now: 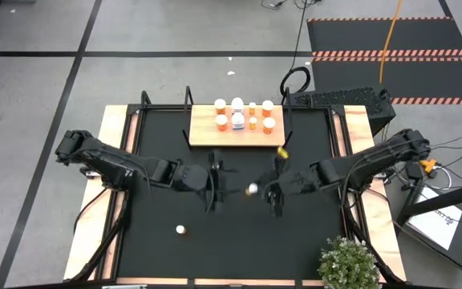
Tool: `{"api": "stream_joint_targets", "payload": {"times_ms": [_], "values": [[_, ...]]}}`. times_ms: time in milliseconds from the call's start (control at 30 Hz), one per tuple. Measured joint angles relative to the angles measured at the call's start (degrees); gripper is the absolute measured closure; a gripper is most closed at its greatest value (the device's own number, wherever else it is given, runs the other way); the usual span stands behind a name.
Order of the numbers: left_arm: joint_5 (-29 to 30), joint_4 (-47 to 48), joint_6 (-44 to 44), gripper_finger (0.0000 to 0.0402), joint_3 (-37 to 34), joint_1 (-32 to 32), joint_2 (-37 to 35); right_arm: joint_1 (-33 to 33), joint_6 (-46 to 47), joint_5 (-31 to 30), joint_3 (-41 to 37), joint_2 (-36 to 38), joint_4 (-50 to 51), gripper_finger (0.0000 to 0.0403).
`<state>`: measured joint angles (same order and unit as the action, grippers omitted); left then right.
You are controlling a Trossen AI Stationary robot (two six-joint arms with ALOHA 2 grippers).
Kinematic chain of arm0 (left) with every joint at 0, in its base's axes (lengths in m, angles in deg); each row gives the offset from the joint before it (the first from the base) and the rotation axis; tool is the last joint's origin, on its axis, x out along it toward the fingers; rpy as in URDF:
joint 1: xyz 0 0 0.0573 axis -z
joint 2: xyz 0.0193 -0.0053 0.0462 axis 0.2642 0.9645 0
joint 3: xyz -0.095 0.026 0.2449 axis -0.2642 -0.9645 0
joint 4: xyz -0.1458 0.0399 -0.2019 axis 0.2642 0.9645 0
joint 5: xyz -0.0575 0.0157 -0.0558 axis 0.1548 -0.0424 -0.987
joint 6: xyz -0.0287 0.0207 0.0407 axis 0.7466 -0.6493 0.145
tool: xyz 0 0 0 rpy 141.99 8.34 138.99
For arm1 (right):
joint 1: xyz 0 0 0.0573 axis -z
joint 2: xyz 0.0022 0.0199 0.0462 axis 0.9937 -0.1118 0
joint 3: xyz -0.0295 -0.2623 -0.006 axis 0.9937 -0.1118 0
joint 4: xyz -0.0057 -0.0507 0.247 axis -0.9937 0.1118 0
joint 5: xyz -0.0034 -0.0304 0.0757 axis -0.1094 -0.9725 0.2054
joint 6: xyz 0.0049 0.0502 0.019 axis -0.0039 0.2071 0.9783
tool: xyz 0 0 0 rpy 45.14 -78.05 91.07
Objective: Pick and place medicine bottles onto shelf by color
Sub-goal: Put the right big orange pill bottle on the shelf
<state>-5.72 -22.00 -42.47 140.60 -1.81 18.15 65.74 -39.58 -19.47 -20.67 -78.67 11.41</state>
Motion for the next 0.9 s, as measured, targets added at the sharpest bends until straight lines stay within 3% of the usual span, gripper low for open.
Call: {"api": "stream_joint_targets", "payload": {"times_ms": [67, 300, 400, 700, 900], "values": [[-2.41, 2.07, 0.98, 0.0131, 1.58, -1.95, -0.09, 0.58, -0.09, -3.41, -0.86, 1.82, -0.39, 0.0278], [-8.53, 1.58, 3.84, 0.0131, 1.87, -5.36, 1.19, 1.02, 0.07, -4.46, -6.18, 6.43, -0.52, 0.0277], [-8.73, 2.38, 4.72, 0.0131, 1.52, -5.51, 3.17, 1.04, -0.11, -4.51, -7.77, 7.52, -1.94, 0.0277], [-7.95, -7.45, 4.32, 0.0131, 1.54, -5.19, 10.32, 1.00, -3.34, -4.45, -8.17, 8.55, -7.67, 0.0277], [-7.43, -9.15, 3.86, 0.0131, 1.59, -5.10, 10.73, 1.07, -5.93, -4.47, -8.19, 8.55, -8.89, 0.0277]]}}
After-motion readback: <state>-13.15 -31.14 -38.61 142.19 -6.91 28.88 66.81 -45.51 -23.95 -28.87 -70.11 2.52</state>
